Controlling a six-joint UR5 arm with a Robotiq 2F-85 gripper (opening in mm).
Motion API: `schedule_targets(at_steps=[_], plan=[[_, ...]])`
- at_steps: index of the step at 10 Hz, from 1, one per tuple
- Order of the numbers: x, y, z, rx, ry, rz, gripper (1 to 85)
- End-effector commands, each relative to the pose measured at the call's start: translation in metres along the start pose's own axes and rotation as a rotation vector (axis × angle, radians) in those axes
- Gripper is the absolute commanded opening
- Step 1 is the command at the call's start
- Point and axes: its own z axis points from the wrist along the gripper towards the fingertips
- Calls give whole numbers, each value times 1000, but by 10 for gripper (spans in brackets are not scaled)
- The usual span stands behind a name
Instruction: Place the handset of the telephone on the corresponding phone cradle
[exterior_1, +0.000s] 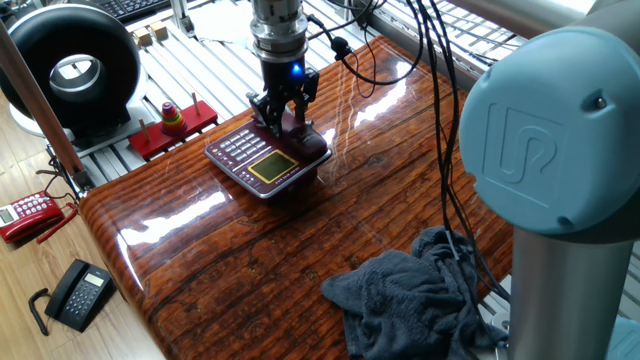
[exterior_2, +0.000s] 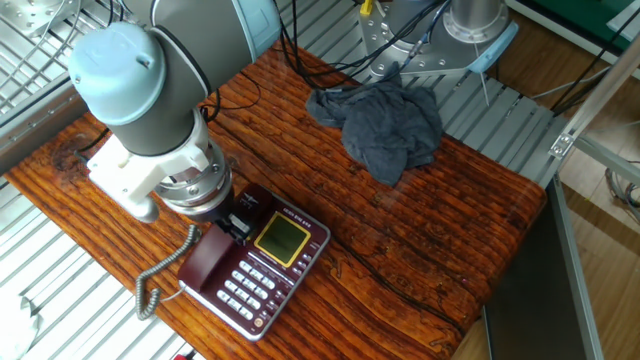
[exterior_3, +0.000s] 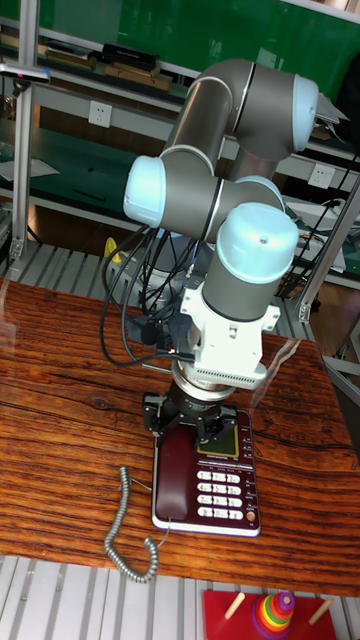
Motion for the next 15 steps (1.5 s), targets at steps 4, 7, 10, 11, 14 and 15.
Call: schedule_targets(at_steps=[4,7,10,11,14,15], plan=[[-14,22,-5,-87,-52,-52,527],[-15,17,-4,-76,-52,-59,560],[-16,10,-2,-53,-53,-51,553],[-17,8,-1,-47,-53,-49,550],[-18,3,0,-31,-54,-50,517],[-18,4,1,-34,-56,-50,507]])
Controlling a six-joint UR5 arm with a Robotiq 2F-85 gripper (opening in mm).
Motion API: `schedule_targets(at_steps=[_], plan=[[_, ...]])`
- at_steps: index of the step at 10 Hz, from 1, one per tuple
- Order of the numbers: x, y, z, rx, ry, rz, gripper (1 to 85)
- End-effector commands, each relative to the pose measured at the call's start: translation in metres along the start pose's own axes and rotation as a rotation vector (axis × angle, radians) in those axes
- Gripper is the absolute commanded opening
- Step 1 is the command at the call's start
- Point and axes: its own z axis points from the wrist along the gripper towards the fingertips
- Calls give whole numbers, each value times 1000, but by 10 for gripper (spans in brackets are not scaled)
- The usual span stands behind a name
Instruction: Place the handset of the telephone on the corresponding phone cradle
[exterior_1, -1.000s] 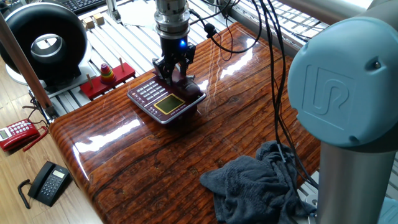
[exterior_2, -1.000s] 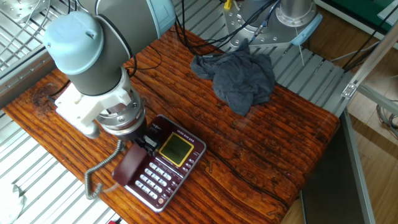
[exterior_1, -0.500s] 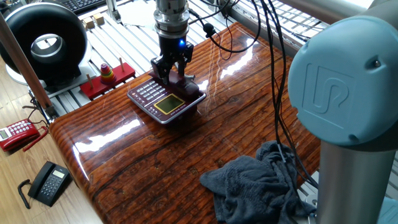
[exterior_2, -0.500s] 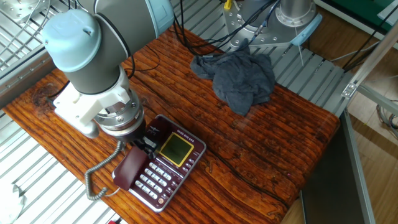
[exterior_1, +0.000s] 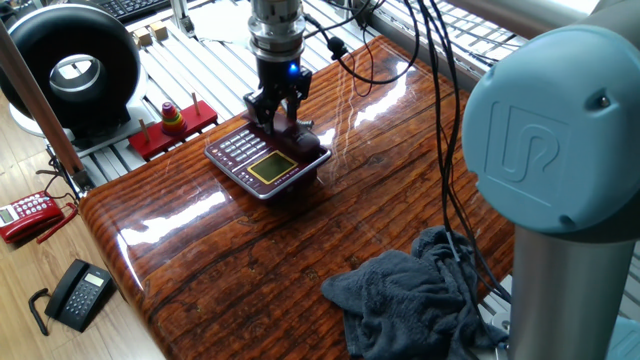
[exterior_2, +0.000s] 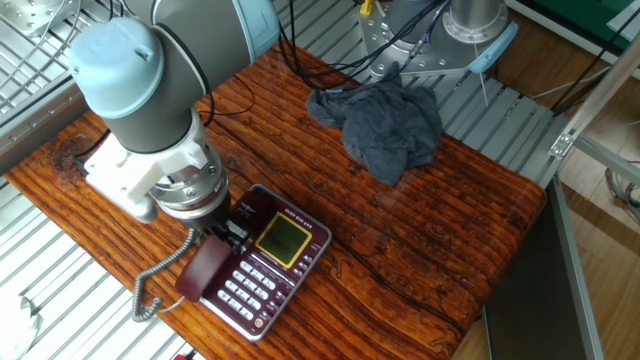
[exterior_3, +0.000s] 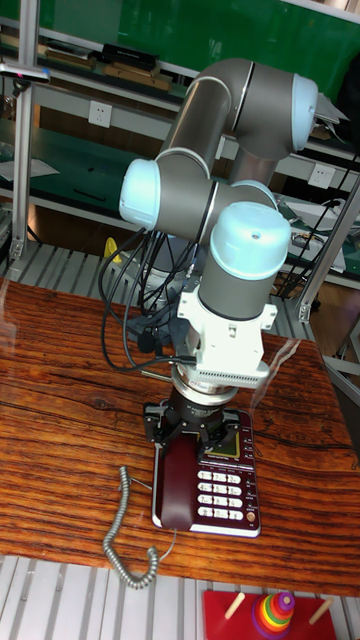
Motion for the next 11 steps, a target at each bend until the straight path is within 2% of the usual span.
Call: schedule_targets(at_steps=[1,2,3,6,11], plan=[[-1,1,0,-9,0,10,483],[0,6,-1,-23,3,18,463],[2,7,-4,-11,9,28,443],[3,6,-2,-17,14,20,373],[9,-1,-1,9,27,26,293]])
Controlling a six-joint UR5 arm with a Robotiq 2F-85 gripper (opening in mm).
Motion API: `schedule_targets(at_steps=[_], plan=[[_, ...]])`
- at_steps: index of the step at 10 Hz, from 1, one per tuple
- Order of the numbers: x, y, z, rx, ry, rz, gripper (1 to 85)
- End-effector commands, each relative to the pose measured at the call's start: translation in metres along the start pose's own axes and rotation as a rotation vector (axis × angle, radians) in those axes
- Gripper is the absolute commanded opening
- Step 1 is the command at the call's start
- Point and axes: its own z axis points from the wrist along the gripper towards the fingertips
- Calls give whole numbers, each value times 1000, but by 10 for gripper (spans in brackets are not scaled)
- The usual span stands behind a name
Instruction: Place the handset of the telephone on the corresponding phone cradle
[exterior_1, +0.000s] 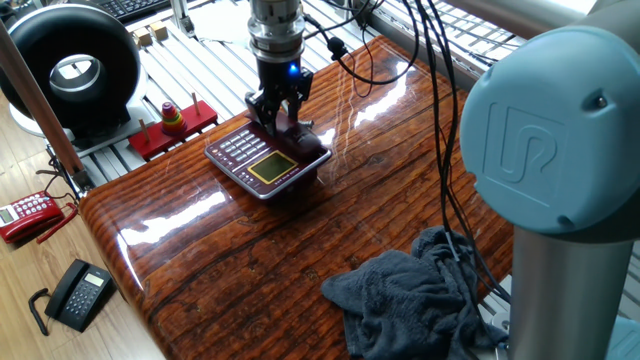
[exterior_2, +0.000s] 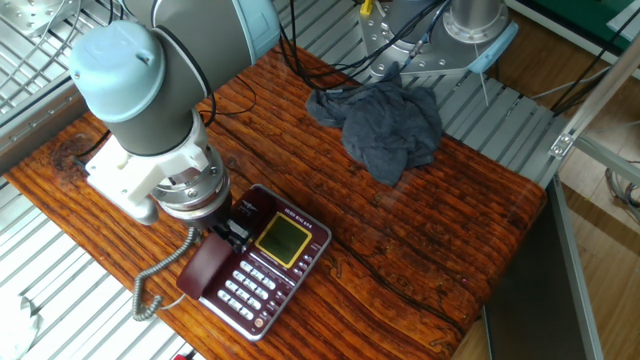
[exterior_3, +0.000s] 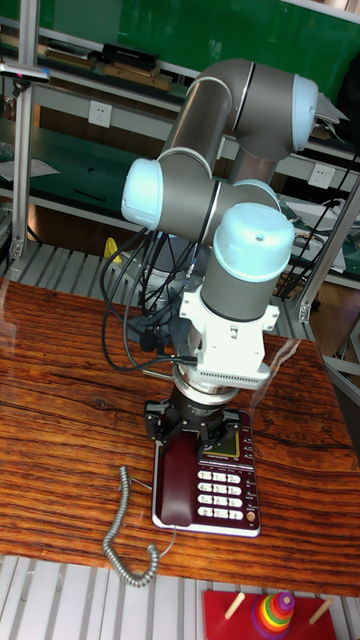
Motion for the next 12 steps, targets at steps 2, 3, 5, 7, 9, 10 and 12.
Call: schedule_targets(at_steps=[2,3,5,7,9,10,12], plan=[[8,-2,-4,11,19,24,277],[8,-3,-4,18,19,23,260],[10,-4,-4,23,24,25,250],[9,-4,-4,21,19,22,250],[7,-3,-4,17,12,15,263],[5,-1,-4,11,7,10,280],[3,10,-6,-32,0,1,310]])
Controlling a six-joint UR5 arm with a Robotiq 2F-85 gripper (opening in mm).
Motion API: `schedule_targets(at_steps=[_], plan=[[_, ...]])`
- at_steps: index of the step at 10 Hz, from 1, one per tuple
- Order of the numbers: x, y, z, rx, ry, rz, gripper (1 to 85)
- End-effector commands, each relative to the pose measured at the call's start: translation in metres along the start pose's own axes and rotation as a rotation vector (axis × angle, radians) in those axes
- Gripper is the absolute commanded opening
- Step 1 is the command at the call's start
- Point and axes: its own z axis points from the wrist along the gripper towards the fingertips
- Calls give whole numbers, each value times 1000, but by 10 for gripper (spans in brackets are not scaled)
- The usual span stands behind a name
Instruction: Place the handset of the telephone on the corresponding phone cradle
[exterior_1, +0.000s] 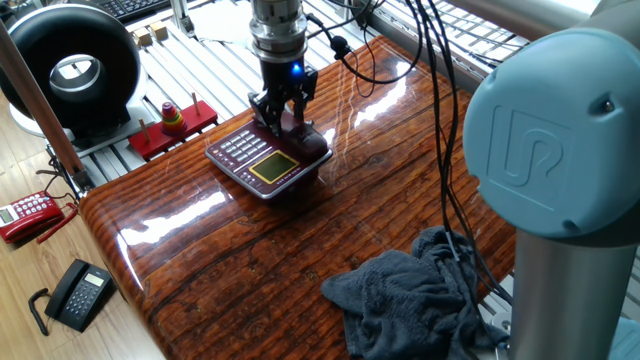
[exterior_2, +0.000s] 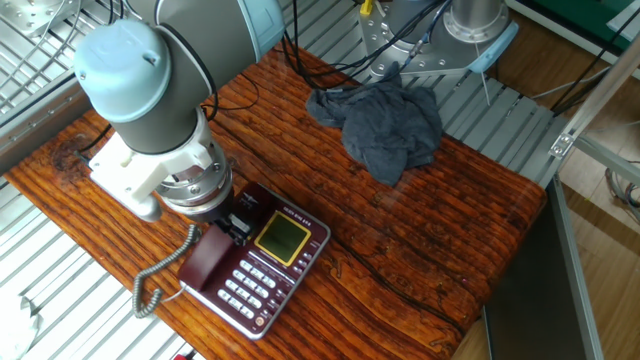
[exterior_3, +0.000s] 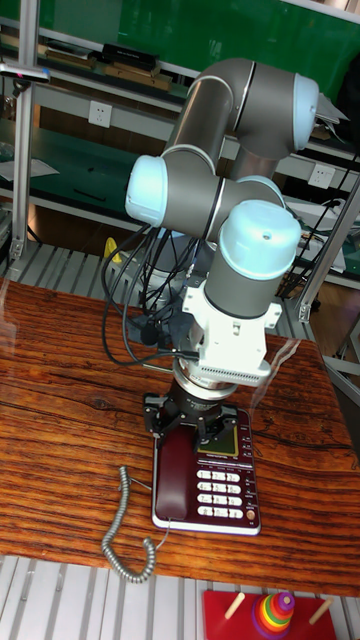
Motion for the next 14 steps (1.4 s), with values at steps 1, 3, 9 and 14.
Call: schedule_targets(at_steps=[1,3,9,14], plan=[[-4,17,-4,-73,-8,-3,317],[-3,5,-1,-43,0,-10,320],[-7,-1,1,-20,-13,-20,537],[-8,5,-1,-42,-16,-33,603]])
